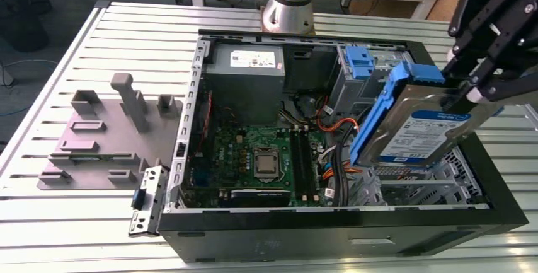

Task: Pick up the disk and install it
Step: 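Pick up the disk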

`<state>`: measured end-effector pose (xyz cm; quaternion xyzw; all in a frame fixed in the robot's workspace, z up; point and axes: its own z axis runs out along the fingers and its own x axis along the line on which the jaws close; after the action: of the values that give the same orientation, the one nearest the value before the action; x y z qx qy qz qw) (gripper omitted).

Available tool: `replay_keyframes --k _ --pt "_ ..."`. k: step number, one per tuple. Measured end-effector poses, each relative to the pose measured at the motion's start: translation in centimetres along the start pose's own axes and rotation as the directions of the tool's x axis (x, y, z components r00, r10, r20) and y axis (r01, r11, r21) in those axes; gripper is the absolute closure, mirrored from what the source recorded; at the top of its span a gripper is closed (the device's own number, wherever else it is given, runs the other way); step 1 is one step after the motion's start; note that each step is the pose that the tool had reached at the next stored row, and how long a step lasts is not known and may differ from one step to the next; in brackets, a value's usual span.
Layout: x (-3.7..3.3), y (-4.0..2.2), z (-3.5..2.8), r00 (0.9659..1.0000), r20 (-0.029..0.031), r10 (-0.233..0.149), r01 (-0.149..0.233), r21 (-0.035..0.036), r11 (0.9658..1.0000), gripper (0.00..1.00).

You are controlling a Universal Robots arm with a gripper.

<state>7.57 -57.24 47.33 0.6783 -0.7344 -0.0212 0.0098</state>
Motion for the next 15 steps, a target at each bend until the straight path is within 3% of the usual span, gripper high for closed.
replay_keyframes --k 8,15 --pt "0.31 -2.69 0.38 1.0000 0.0000 0.000 0.000 -0.0014 1.0000 0.65" --pt "0.33 -4.23 0.84 1.0000 -0.0001 0.000 0.000 -0.0015 1.0000 0.65"
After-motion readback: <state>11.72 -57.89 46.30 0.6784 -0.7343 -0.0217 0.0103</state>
